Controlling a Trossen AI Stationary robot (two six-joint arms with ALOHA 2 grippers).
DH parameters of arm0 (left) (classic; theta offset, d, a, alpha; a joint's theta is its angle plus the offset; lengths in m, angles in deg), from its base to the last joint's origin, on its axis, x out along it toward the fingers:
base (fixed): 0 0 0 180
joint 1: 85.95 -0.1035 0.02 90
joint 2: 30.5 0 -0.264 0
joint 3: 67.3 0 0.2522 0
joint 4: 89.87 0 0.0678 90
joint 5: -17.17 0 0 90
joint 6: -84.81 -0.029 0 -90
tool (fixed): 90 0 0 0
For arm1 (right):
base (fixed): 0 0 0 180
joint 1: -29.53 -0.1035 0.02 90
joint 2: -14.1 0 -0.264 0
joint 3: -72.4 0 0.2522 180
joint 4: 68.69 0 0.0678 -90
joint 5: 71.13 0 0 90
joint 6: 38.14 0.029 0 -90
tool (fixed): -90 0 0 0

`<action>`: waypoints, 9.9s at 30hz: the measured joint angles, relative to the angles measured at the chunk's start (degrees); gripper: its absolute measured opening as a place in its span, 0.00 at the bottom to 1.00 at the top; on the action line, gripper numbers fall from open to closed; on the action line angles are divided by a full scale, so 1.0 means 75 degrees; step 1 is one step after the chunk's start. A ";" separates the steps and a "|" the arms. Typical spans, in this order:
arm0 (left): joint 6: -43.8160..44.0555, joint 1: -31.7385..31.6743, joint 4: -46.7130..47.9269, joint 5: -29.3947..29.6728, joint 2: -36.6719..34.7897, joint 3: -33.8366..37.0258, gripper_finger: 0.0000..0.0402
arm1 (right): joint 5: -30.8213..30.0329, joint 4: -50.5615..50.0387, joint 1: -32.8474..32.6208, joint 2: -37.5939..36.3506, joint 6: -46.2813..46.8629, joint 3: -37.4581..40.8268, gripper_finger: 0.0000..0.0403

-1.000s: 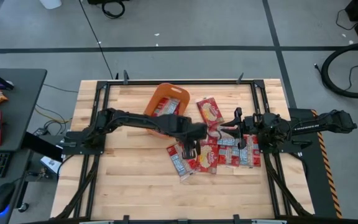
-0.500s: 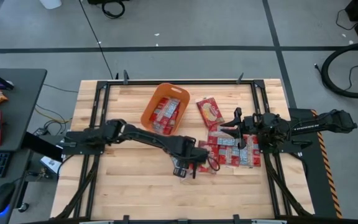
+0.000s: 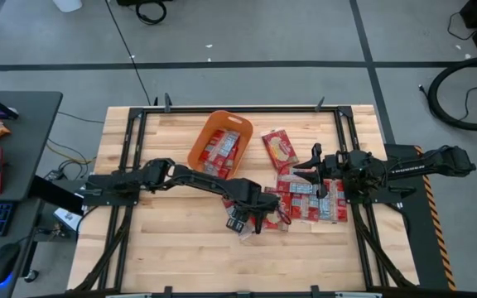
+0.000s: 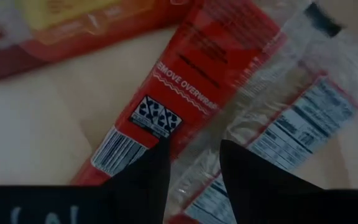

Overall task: Sort popcorn bags into baskets
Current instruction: Put the red popcorn pack into the orange bin

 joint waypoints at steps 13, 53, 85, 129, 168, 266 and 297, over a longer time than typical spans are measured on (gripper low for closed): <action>-0.0801 0.0038 0.0132 0.0113 0.0129 0.0137 0.22 | 0.0000 0.0002 0.0000 0.0064 -0.0038 -0.0001 0.25; 0.3137 -0.1364 0.1410 0.0816 -0.0566 -0.2745 0.00 | 0.0052 0.0054 0.0003 0.0087 -0.0038 -0.0001 0.25; 0.6074 -0.3891 0.3783 0.1058 -0.0903 -0.1436 0.02 | 0.0061 -0.0062 0.0003 0.0093 -0.0003 0.0000 0.25; 0.2687 -0.1766 -0.2376 0.0615 -0.0865 -0.0512 0.24 | -0.0044 -0.0253 0.0009 0.0091 -0.0084 -0.0003 0.25; -0.5144 0.0332 -0.2585 0.2547 0.0665 -0.0126 0.38 | -0.0799 -0.0703 0.0009 0.0079 -0.0192 -0.0096 0.25; 0.6573 -0.4548 0.3787 0.0141 -0.2262 -0.0285 0.00 | -0.0539 -0.0871 0.0009 0.0143 -0.0256 -0.0090 0.25; 0.2542 -0.2841 0.0718 0.3783 -0.2896 0.0449 0.29 | -0.1063 -0.1635 -0.0001 0.0509 0.0204 -0.0596 0.25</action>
